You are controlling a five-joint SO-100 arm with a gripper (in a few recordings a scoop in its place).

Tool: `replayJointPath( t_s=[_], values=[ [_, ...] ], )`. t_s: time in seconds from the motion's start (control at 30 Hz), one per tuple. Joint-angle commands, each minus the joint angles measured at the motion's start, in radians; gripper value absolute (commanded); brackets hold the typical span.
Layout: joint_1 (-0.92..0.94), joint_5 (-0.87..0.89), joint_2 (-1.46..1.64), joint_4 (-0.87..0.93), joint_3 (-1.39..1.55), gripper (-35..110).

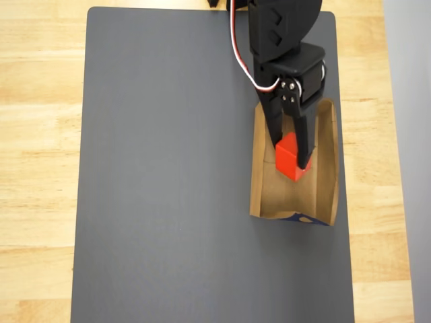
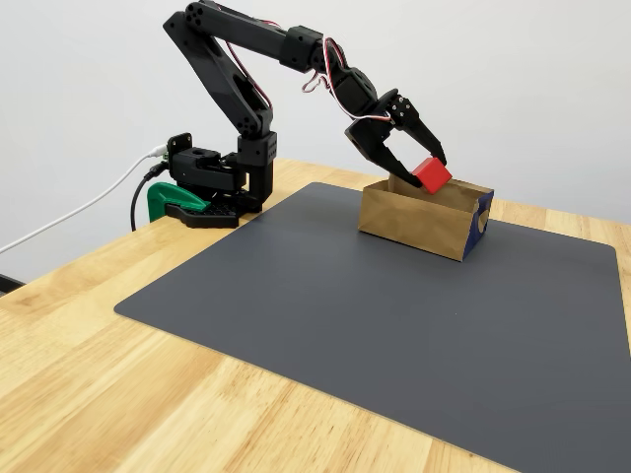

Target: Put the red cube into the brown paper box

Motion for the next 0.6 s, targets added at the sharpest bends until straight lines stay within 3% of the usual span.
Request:
replayJointPath(
  t_s=[0.0,0.07,0.17,0.57],
  values=[
    [-0.023,-0.014,0.002,-0.002,-0.011,0],
    [-0.021,-0.008,-0.008,-0.002,-0.011,0],
    [-0.017,0.025,-0.012,0.006,-0.012,15],
    [-0.006,0.005,0.015,0.034,-0.005,26]
  ],
)
